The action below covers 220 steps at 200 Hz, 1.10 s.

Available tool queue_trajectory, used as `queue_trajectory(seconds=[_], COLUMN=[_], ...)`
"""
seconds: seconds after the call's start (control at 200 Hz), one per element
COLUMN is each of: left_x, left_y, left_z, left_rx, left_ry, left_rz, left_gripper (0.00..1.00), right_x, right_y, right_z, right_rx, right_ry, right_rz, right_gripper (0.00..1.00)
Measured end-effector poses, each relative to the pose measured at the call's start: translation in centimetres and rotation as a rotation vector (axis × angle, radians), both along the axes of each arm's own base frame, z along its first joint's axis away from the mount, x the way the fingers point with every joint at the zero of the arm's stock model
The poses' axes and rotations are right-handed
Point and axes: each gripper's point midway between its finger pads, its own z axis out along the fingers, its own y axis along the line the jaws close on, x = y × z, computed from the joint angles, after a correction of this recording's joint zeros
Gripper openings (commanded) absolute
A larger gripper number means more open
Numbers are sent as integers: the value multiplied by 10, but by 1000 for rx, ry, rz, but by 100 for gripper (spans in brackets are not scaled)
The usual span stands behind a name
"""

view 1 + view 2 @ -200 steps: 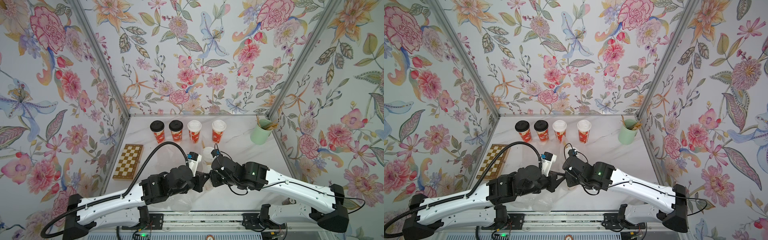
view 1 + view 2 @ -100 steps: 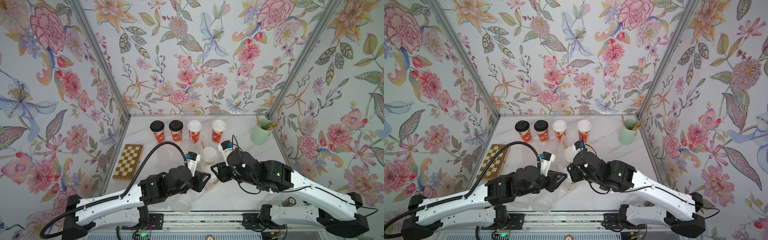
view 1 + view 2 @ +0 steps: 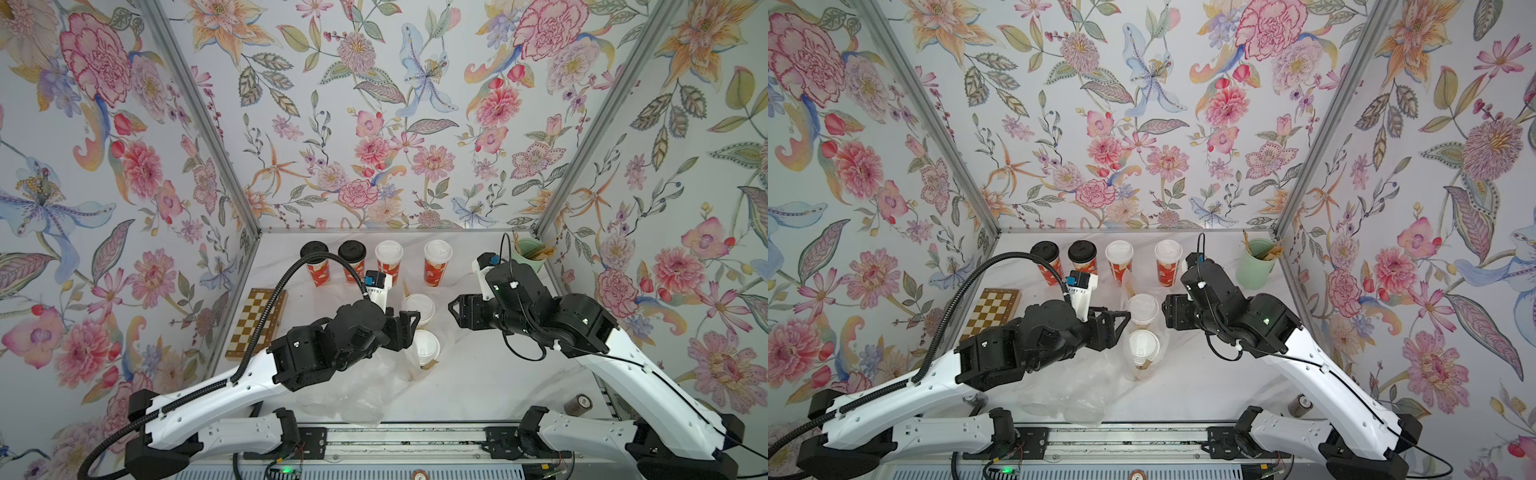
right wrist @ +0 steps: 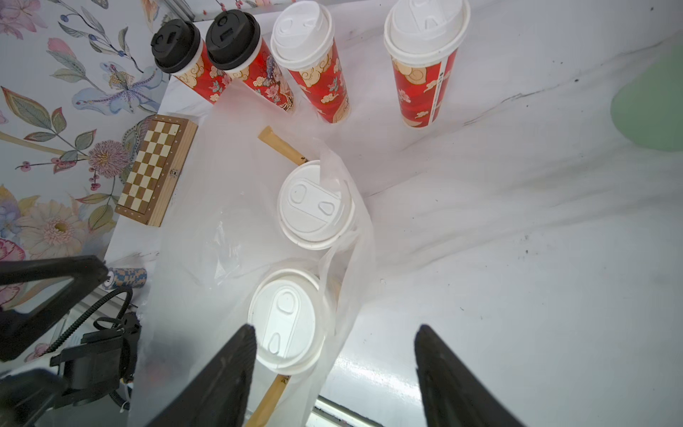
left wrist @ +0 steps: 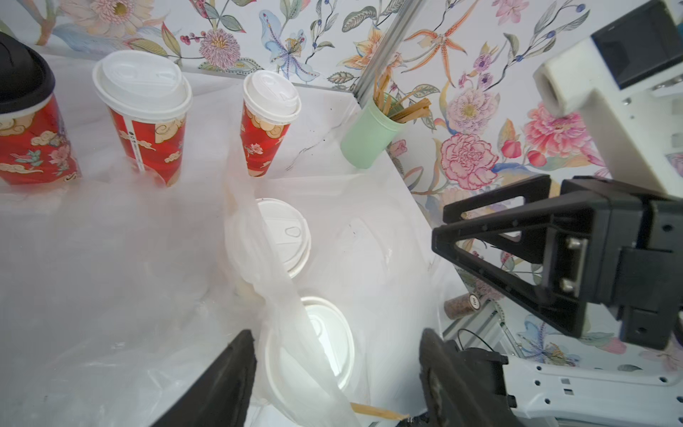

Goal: Pack milk tea into plastic carrier bags
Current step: Pick up the plastic carrier bag from the center of the board.

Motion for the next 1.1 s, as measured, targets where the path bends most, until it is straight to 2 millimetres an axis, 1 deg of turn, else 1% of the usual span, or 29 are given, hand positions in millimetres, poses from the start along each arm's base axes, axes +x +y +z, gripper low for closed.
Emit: queue_trajectory(seconds=[0.075,0.135,0.26,0.36,0.46,0.565,0.605,0.726,0.796,0.876,0.941,1.006,1.101], left_x=[6,9,13,17,19,20,20,20,20,19,19,20,21], left_y=[-3,-5,-9,-10,-11,-12,-12,-15,-17,-20,-23,-27,-33], left_z=[-10,-22,-46,-52,-51,-50,-50,-53,-54,-53,-49,-41,-31], left_rx=[38,77,153,172,174,173,173,177,180,171,156,129,96], left_ry=[16,36,82,99,101,100,102,112,112,110,104,95,79], left_rz=[1,0,-15,-19,-28,-38,-42,-55,-63,-79,-88,-98,-110], left_gripper=[73,72,67,60,52,42,37,18,10,3,0,0,0], right_x=[0,1,3,2,0,0,0,0,1,2,3,5,10], right_y=[2,5,11,13,14,17,19,21,21,20,18,15,8], right_z=[-8,-16,-37,-52,-60,-61,-61,-61,-61,-60,-58,-55,-44], right_rx=[-4,-15,-44,-58,-57,-43,-38,-29,-25,-22,-19,-12,7], right_ry=[37,66,129,172,198,202,201,198,197,193,187,178,152], right_rz=[19,33,64,80,91,98,101,106,103,100,95,84,62], right_gripper=[70,68,60,53,48,39,34,17,7,0,0,0,0])
